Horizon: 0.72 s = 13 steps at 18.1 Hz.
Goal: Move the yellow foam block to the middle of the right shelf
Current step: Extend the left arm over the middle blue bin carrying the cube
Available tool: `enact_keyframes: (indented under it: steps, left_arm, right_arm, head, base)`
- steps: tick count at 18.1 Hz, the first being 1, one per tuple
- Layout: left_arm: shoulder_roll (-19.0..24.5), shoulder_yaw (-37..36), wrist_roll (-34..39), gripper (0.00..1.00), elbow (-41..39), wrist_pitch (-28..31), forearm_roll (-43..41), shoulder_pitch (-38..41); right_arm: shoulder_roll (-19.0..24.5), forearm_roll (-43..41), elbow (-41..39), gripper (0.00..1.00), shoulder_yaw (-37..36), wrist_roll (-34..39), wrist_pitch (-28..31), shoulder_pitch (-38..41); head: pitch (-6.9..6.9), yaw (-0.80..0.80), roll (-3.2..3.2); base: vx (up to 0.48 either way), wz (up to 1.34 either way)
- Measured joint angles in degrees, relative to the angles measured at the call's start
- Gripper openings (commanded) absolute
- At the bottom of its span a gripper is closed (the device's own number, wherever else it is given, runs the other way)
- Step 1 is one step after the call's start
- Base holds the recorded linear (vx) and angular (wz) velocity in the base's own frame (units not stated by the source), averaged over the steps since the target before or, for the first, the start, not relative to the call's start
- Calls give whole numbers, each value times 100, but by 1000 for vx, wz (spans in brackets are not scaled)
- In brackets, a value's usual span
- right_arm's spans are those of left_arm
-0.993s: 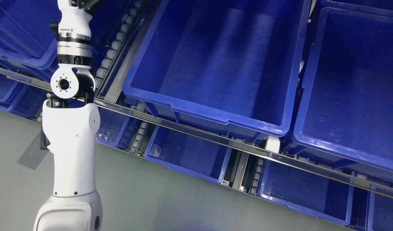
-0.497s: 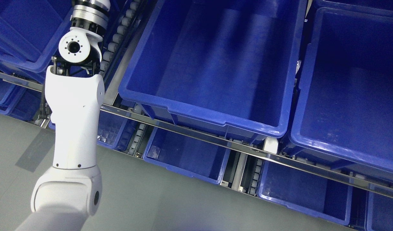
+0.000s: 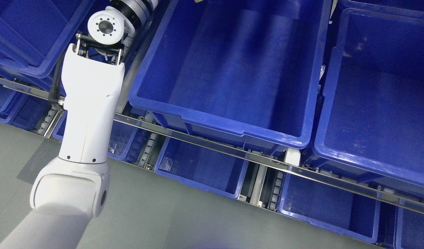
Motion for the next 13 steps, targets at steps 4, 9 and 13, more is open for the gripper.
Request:
enact_keyframes:
  steps: [4, 9, 13]
  left_arm:
    - [0, -303, -72, 72, 190, 33, -200, -74]
    - [0, -571, -75, 88, 348, 48, -297, -94]
    - [0, -705, -75, 96, 429, 49, -319, -100]
  right_arm:
    - [0, 0, 0, 100, 0, 0, 0, 0]
    - [0, 0, 0, 100, 0, 0, 0, 0]
    - [0, 0, 0, 100, 0, 0, 0, 0]
  head:
    - [0, 0, 0]
    - [0, 0, 0]
    - [0, 0, 0]
  base:
    - [0, 0]
    - [0, 0]
    - [0, 0]
